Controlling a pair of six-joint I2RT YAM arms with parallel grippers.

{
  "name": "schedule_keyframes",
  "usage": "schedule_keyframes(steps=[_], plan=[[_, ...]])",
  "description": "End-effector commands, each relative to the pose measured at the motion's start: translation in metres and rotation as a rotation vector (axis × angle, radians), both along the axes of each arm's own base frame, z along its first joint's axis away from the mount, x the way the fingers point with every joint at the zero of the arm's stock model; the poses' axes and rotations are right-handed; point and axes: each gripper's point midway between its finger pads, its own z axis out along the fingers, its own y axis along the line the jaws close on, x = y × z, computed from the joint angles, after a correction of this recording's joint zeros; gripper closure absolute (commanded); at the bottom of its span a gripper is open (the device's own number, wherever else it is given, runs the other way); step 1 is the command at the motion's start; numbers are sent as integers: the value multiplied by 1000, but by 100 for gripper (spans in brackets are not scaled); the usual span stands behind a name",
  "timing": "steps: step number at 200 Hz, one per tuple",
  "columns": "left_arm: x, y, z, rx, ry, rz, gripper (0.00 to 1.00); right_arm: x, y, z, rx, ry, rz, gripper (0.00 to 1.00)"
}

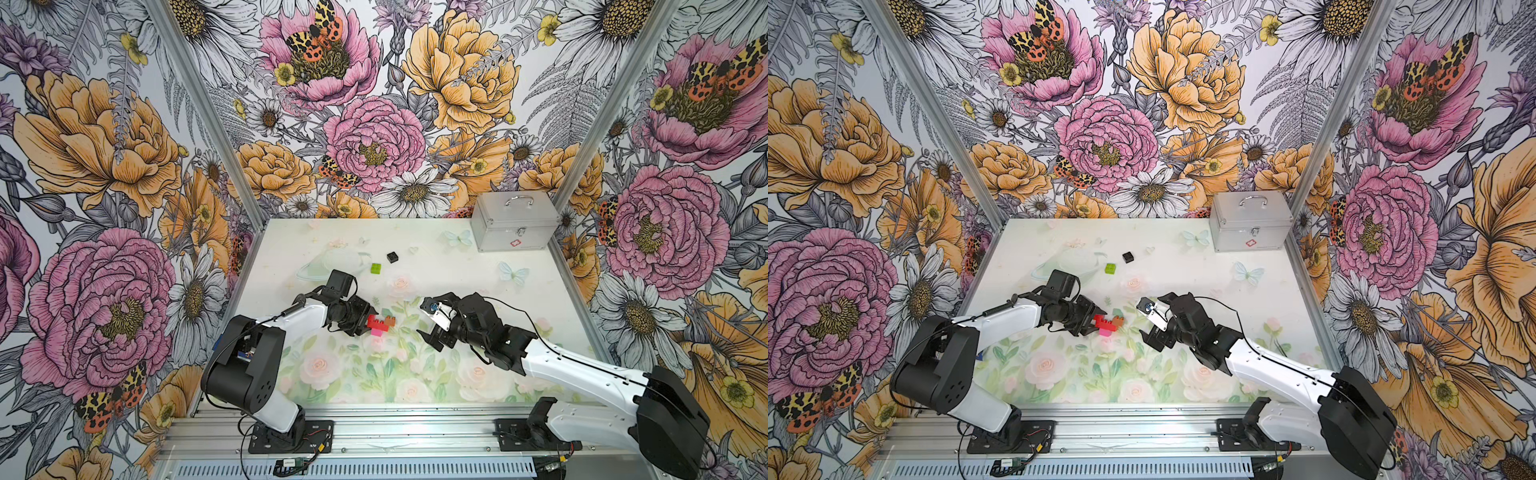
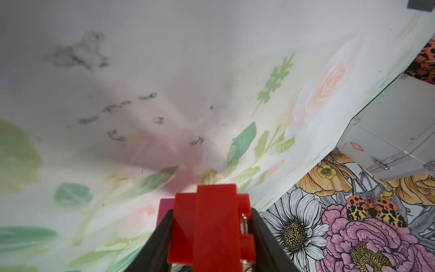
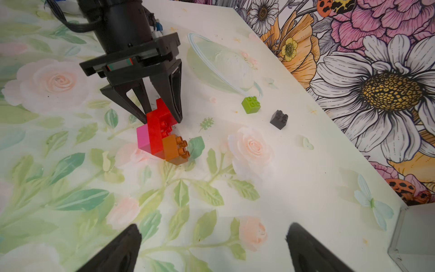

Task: Assemble the letter v with lego
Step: Place the lego brick at the center of the board.

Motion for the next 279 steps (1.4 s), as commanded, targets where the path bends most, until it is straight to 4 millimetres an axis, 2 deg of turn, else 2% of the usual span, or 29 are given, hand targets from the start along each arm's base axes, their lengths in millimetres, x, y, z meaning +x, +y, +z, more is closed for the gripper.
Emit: schedule_keyframes(steps=[1, 9, 24, 45, 90, 109, 144, 149, 194, 234, 254, 258, 267, 279], plan=[[-14, 7, -5, 25, 92, -30, 83, -1, 9, -6, -30, 4, 50, 0], [-13, 7, -7, 31, 104, -28, 80, -1, 11, -11, -43, 10, 61, 1], [-10, 6, -8, 37, 116, -27, 69, 3, 13, -18, -71, 12, 70, 1], [-5, 6, -10, 48, 123, -25, 65, 6, 18, -28, -106, 19, 93, 1], [3, 5, -11, 59, 128, -20, 61, 8, 34, -34, -103, 58, 150, 1], [6, 4, -11, 58, 129, -29, 52, 12, 34, -39, -120, 64, 134, 1], [10, 2, -10, 58, 125, -40, 47, 15, 36, -47, -135, 80, 129, 1], [10, 3, -10, 59, 126, -39, 47, 8, 44, -48, -138, 79, 156, 1], [10, 3, -10, 61, 128, -43, 42, 10, 51, -55, -151, 94, 157, 1], [11, 7, 0, 55, 90, -46, 40, 12, 62, -51, -125, 100, 145, 1], [11, 16, 12, 63, 34, -59, 33, 11, 75, -52, -107, 115, 141, 1], [12, 19, 16, 63, 18, -56, 23, 12, 78, -54, -107, 120, 136, 1], [11, 27, 21, 66, -12, -54, 14, 11, 83, -59, -116, 140, 137, 1], [9, 38, 30, 76, -55, -44, 11, 15, 89, -67, -127, 155, 116, 1]])
